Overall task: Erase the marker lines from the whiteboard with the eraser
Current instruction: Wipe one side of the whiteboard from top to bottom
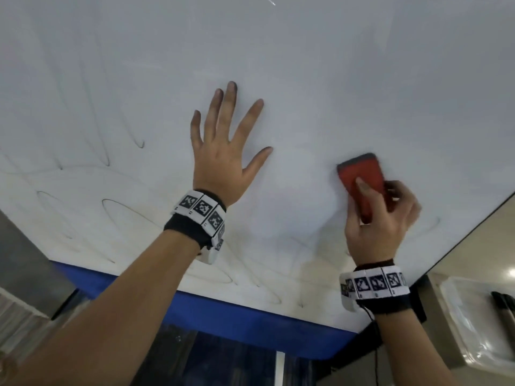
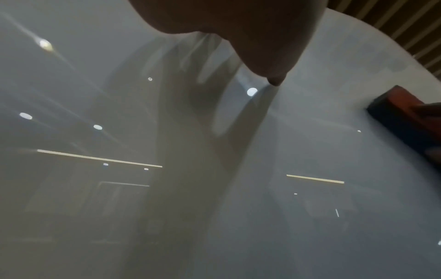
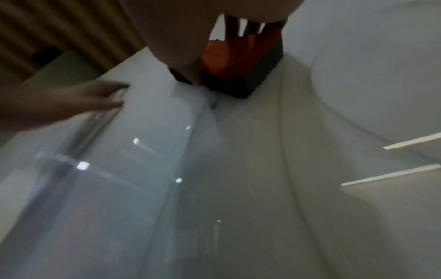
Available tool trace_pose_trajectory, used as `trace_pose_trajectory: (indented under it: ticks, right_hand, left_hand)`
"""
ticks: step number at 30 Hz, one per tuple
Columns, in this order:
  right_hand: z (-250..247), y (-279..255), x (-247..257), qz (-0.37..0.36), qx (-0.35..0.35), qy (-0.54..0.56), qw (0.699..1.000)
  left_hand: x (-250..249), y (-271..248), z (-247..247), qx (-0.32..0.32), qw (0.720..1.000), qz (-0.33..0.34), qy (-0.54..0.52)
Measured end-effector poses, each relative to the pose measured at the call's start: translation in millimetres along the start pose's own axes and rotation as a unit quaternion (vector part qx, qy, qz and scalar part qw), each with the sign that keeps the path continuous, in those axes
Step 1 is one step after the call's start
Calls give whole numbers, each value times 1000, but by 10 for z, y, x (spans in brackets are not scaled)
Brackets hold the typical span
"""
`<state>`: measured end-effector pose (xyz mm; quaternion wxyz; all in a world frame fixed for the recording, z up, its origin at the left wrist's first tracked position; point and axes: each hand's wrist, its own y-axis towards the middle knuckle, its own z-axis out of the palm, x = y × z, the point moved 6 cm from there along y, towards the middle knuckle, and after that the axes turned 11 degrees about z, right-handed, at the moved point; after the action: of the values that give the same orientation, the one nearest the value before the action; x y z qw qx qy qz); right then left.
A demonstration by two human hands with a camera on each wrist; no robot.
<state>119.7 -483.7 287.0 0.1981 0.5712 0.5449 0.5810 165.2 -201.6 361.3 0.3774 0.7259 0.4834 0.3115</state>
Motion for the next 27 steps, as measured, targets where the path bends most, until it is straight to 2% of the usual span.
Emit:
trace_pose_trajectory:
  ticks: [2, 3, 4, 5, 7, 8, 10, 12, 15, 18, 20, 21, 23, 25, 27]
  right_hand:
    - [55, -109, -20, 78, -42, 48, 995]
    - [180, -285, 35, 80, -31, 54, 995]
    - [345, -510, 133, 44, 11, 52, 998]
    - [521, -771, 237, -24, 70, 35, 997]
    - [776, -1242, 343, -155, 185, -11, 970]
    - [821, -1347, 328, -192, 223, -24, 955]
    - [778, -1243, 301, -230, 241, -31, 942]
    - [593, -913, 247, -201, 201, -26, 958]
    - [119, -212, -77, -67, 56, -8, 996]
    - [-159, 84, -351, 61, -62, 39, 995]
    - [-11, -100, -307, 97, -78, 65, 990]
    - [149, -287, -205, 89, -61, 72, 992]
    - [521, -797, 93, -10, 28, 42, 999]
    - [790, -1298, 278, -142, 136, -13, 980]
    - [850, -1457, 207, -205, 205, -41, 956]
  left_hand:
    - [-74, -6, 32, -10, 1000, -23, -18]
    - [-95, -10, 41, -13, 999, -32, -15]
    - [-98, -13, 46, -15, 999, -37, -6]
    - [-92, -15, 50, -16, 999, -38, 4]
    - [-73, -21, 55, -14, 999, -32, 17]
    - [-64, -27, 63, -10, 999, -28, 21]
    - [-47, -32, 74, -3, 999, -23, 28]
    - [-51, -37, 77, -5, 999, -26, 31]
    - [-76, -48, 101, -16, 999, -33, 28]
    - [-92, -68, 131, -25, 998, -47, 22]
    - [-172, -64, 147, -31, 997, -71, 9]
    - [-221, -53, 153, -33, 995, -90, -1]
    - [-300, -51, 149, -34, 991, -128, -16]
    - [-298, -67, 146, -24, 991, -134, -5]
    - [-256, -105, 143, -11, 993, -115, 8]
